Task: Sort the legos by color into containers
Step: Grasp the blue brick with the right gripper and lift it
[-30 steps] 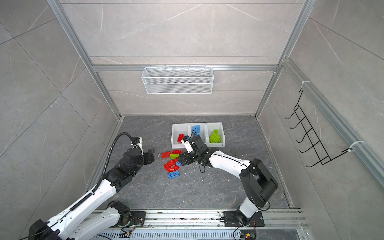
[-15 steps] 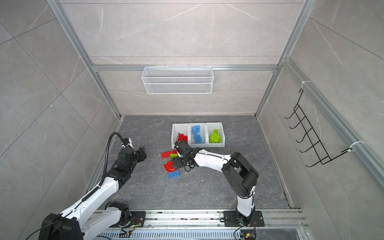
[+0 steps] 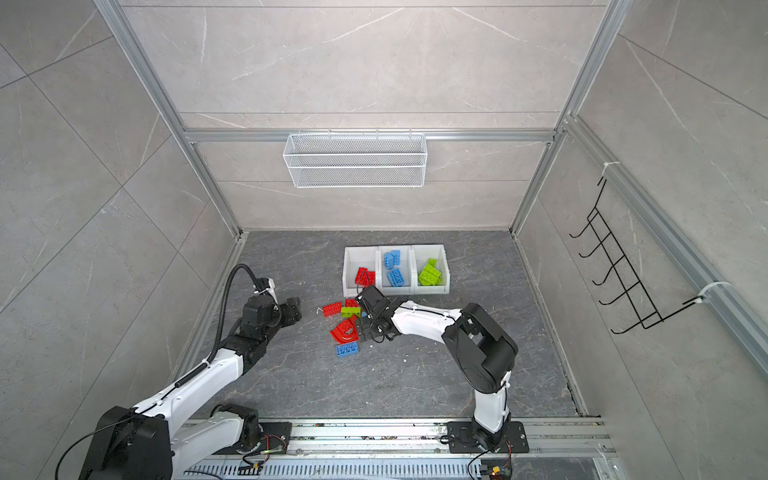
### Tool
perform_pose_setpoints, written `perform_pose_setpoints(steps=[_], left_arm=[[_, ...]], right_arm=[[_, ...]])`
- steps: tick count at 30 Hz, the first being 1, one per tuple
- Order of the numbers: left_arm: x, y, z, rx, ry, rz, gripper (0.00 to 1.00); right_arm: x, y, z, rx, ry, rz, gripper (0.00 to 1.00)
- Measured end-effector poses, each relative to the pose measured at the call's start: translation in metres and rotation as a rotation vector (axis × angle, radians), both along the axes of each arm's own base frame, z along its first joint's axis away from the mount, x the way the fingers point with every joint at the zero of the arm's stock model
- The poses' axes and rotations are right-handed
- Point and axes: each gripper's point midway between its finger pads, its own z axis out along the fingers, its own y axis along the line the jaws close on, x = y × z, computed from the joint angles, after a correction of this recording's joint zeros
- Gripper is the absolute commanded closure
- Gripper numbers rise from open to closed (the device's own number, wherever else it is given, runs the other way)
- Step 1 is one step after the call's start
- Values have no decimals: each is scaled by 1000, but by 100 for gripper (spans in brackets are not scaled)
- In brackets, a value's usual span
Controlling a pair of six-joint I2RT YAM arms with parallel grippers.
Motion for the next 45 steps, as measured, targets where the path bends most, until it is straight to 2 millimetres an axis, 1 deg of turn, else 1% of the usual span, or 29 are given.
perform_pose_setpoints(steps=[3, 5, 7, 10, 12, 14, 17, 23, 27, 30, 35, 38, 39, 40, 41, 44, 45], left_arm=[[0, 0, 0, 0, 0, 1, 24], [0, 0, 0, 0, 0, 1, 24], [0, 0, 1, 0, -2, 1, 24], [0, 1, 3, -2, -8, 2, 24], [0, 1, 4, -3, -13, 2, 24], [0, 1, 5, -3, -15, 2, 24], [0, 1, 5, -3, -15, 2, 24], [0, 1, 5, -3, -16, 2, 24], [0, 1, 4, -2, -13, 3, 24], [0, 1, 2, -1, -5, 3, 24], [0, 1, -2, 3, 6, 3, 24], [0, 1, -2, 4, 6, 4, 24], [0, 1, -2, 4, 5, 5, 24], [0, 1, -2, 4, 5, 5, 24], [0, 1, -2, 4, 5, 6, 24], [0, 1, -3, 5, 8, 7, 24], [0, 2, -3, 6, 10, 9, 23]], right_arm=[[0, -21, 14, 8, -14, -38, 11], [3, -31, 25, 16, -32, -56, 12], [5, -33, 34, 27, -48, -52, 15], [3, -29, 36, 39, -48, -24, 18], [1, -27, 34, 35, -34, -9, 22], [4, -20, 33, 41, -23, 10, 25], [10, -8, 31, 65, -12, 24, 27], [13, 7, 25, 98, 10, 46, 32], [20, 15, 17, 96, 21, 47, 36], [23, 16, 7, 78, 32, 42, 36], [25, 12, -8, 25, 40, 34, 51], [26, 9, -11, 7, 41, 26, 56], [26, 8, -11, 2, 39, 27, 60], [26, 7, -11, -3, 37, 29, 67], [26, 6, -11, -8, 37, 29, 71], [27, 5, -11, -13, 33, 20, 75], [27, 4, -11, -14, 32, 19, 77]])
